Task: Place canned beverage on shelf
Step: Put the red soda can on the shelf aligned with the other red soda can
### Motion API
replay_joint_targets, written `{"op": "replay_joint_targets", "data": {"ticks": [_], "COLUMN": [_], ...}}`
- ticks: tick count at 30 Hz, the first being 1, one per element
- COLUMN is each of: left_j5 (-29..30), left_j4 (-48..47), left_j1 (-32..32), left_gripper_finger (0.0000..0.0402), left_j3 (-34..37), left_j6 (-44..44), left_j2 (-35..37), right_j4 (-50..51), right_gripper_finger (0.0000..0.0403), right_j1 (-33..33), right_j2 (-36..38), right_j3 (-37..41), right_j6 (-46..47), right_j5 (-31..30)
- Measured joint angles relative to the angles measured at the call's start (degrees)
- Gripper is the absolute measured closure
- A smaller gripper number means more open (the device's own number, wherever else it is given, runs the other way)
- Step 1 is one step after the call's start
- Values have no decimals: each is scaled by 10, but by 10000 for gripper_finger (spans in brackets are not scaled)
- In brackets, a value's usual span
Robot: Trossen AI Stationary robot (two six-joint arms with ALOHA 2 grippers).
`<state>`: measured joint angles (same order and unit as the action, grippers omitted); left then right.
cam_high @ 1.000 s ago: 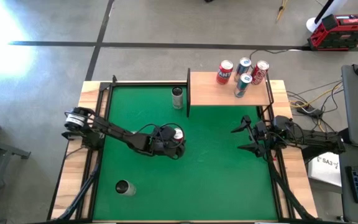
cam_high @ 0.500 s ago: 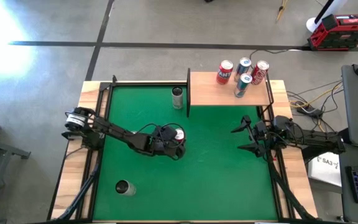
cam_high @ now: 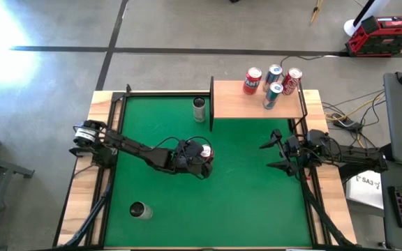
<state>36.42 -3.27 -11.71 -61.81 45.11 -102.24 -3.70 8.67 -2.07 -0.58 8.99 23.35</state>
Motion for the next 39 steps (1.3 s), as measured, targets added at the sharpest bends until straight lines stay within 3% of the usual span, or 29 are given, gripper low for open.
{"op": "replay_joint_targets", "data": {"ticks": [12, 19, 33, 39], "left_j5": [-8, -35, -51, -60], "left_j4": [-134, -207, -418, -446], "left_j1": [14, 37, 79, 98], "left_gripper_finger": [116, 116, 116, 116], "left_j3": [-139, -228, -520, -612], "left_j6": [2, 6, -5, -42], "left_j2": [-5, -55, -202, -239], "right_j4": [0, 0, 0, 0], "right_gripper_finger": [44, 44, 44, 44], "right_j1": [0, 0, 0, 0], "right_j2": [0, 0, 0, 0], "right_j3": [0, 0, 0, 0], "right_j6": [0, 0, 0, 0], "right_j5": [0, 0, 0, 0]}}
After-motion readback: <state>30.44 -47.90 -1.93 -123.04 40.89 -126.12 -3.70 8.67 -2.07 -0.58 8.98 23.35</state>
